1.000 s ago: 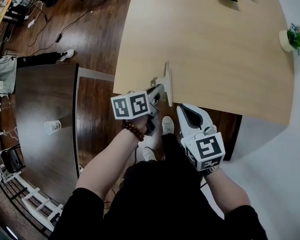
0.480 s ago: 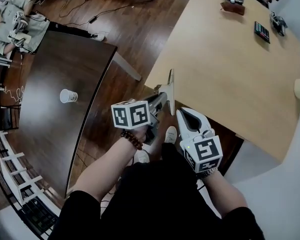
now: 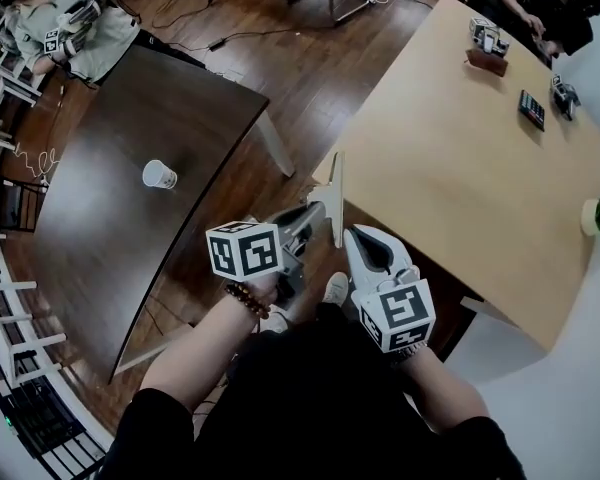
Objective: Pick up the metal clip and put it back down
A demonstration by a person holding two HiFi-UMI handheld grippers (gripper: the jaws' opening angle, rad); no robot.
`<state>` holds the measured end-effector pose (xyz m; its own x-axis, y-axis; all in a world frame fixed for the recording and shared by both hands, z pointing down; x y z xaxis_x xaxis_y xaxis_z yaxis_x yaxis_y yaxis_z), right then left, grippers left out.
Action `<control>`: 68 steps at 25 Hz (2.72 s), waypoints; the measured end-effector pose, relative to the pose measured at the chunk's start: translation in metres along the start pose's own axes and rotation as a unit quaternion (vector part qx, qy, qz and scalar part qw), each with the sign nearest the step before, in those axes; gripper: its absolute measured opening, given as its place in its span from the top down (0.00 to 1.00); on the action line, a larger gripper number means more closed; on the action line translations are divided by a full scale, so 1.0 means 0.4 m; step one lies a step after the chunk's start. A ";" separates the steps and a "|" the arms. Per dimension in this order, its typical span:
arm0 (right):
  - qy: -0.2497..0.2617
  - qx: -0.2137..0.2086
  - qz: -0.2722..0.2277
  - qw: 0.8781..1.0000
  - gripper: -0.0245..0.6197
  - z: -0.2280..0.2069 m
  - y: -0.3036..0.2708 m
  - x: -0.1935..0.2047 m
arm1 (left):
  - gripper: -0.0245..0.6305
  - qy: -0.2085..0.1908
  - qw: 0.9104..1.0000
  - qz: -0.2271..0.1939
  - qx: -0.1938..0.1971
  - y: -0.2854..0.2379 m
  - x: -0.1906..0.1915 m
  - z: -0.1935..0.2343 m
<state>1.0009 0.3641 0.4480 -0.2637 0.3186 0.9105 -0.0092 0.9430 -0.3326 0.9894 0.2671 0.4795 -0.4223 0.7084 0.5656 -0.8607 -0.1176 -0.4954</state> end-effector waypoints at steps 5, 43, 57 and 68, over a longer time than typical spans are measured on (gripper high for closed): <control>0.016 0.006 -0.008 1.000 0.97 0.008 0.022 -0.021 | 0.93 -0.005 0.999 -0.033 0.024 0.067 -0.025 -0.044; 0.089 0.023 -0.037 0.995 0.97 0.353 -0.064 -0.082 | 0.93 -0.014 0.988 -0.116 0.099 0.498 -0.030 0.050; 0.167 -0.157 -0.002 0.973 0.97 0.626 -0.328 -0.152 | 0.93 0.063 0.963 -0.260 -0.022 0.818 -0.058 0.287; 0.201 -0.345 0.034 0.916 0.97 0.758 -0.476 -0.137 | 0.93 0.143 0.897 -0.384 -0.169 0.989 0.003 0.391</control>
<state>0.7244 0.1380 0.3870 0.1371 0.2581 0.9563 0.6425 0.7117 -0.2842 0.6041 0.1124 0.3875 0.3888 0.6457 0.6572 -0.7105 0.6643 -0.2323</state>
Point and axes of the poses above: the fingertips, and each gripper's own axes: y backward along the fingers, z to its left, x out of its underside, the point moved 3 cm from there along y, backward along the fingers, and after that the axes turned 10 degrees about -x, right-handed, at the moved point
